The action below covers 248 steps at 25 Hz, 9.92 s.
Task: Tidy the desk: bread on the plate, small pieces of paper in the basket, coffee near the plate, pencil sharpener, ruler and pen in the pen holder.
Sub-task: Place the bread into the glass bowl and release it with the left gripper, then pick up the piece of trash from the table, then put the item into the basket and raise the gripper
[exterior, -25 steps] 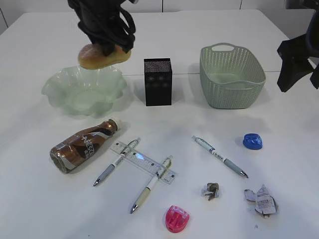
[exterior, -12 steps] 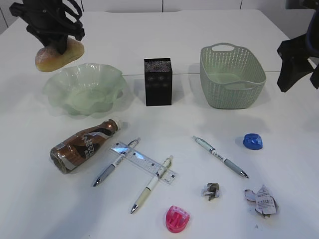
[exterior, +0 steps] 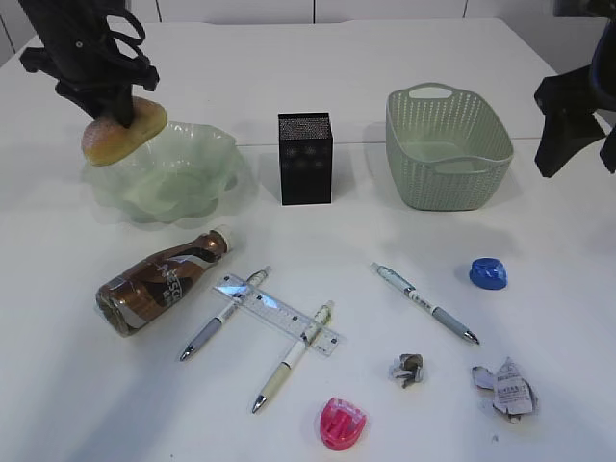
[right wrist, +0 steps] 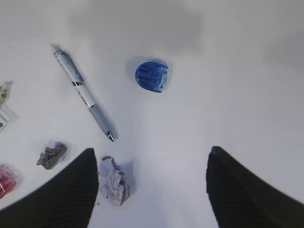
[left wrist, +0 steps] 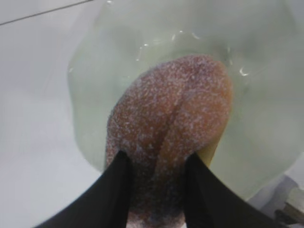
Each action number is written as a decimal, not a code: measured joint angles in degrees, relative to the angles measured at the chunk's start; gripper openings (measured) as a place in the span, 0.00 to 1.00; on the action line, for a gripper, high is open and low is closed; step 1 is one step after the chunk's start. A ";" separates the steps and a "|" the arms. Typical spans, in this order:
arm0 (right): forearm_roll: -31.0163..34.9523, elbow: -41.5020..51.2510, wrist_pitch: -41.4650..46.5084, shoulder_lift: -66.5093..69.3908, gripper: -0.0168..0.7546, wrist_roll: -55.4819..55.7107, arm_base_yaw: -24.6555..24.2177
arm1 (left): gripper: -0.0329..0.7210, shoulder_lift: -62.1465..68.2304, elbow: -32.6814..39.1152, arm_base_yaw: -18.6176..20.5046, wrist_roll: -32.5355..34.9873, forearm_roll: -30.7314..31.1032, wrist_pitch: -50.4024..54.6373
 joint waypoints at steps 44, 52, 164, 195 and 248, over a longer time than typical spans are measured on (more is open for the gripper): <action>4.87 0.00 0.12 0.00 0.74 3.53 0.00 | 0.72 8.89 0.00 0.00 1.02 -7.05 -12.43; 4.97 0.00 0.20 0.00 0.74 3.53 0.00 | 0.72 8.89 0.00 0.00 1.69 -5.59 -12.57; -0.49 26.45 -16.54 11.25 0.74 12.97 12.46 | 0.71 -21.81 0.00 -1.58 1.82 -7.55 3.68; -2.01 26.49 -18.79 13.84 0.67 12.97 12.46 | 0.71 -21.81 0.00 -1.58 1.82 -7.46 3.68; -18.43 -24.21 -9.83 17.20 0.06 15.43 12.46 | 0.65 -21.81 0.00 -1.58 1.82 -10.30 3.68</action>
